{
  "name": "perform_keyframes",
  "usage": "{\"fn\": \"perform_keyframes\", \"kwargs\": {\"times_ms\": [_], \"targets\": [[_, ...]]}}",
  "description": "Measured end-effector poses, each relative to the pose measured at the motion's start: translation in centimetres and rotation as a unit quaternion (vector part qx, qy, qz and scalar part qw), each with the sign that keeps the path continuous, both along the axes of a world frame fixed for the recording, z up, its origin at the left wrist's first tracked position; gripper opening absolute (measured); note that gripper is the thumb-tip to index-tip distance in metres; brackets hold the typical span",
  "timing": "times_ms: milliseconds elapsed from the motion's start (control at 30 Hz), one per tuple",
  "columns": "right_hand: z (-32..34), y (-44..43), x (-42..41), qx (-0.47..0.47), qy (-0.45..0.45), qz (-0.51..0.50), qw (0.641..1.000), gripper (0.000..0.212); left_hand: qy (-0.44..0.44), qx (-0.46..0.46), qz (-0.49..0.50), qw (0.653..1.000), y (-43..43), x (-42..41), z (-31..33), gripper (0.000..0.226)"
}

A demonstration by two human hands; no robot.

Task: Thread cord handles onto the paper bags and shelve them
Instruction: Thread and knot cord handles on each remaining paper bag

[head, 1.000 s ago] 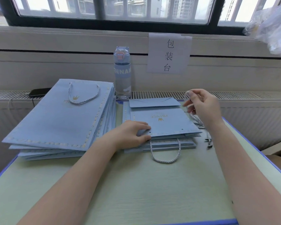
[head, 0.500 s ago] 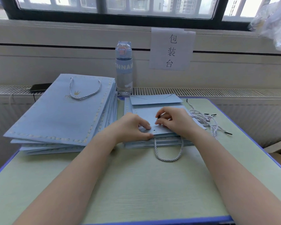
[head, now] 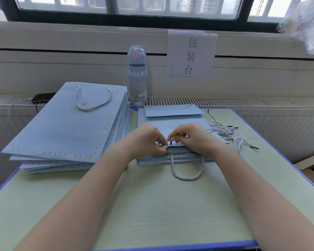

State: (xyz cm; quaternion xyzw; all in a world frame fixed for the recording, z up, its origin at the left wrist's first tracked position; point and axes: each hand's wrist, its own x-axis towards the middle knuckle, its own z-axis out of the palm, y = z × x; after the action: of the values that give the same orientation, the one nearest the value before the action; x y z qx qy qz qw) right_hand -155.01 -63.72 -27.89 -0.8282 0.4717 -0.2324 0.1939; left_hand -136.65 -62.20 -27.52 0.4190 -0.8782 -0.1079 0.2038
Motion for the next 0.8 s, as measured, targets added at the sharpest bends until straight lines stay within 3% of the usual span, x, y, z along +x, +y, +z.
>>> {"fn": "perform_keyframes", "kwargs": {"times_ms": [200, 400, 533, 667, 800], "targets": [[-0.1, -0.1, 0.1, 0.007, 0.001, -0.004, 1.000, 0.015, -0.024, 0.029, 0.001, 0.999, -0.3, 0.5, 0.0, 0.031], [-0.1, -0.1, 0.0, 0.019, 0.000, -0.017, 1.000, 0.012, 0.030, -0.016, -0.022, 0.999, -0.7, 0.7, -0.6, 0.011], [0.3, 0.0, -0.1, 0.042, 0.005, -0.023, 0.999, 0.014, -0.008, -0.107, -0.024, 0.994, -1.2, 0.6, -1.3, 0.011], [0.9, 0.2, -0.7, 0.035, 0.011, -0.033, 0.999, 0.016, 0.004, -0.254, -0.037, 0.966, -1.3, -0.1, -2.2, 0.028], [1.2, 0.4, -1.0, 0.030, 0.011, -0.040, 0.999, 0.017, 0.002, -0.298, -0.040, 0.954, -1.7, -0.3, -3.1, 0.025]]}}
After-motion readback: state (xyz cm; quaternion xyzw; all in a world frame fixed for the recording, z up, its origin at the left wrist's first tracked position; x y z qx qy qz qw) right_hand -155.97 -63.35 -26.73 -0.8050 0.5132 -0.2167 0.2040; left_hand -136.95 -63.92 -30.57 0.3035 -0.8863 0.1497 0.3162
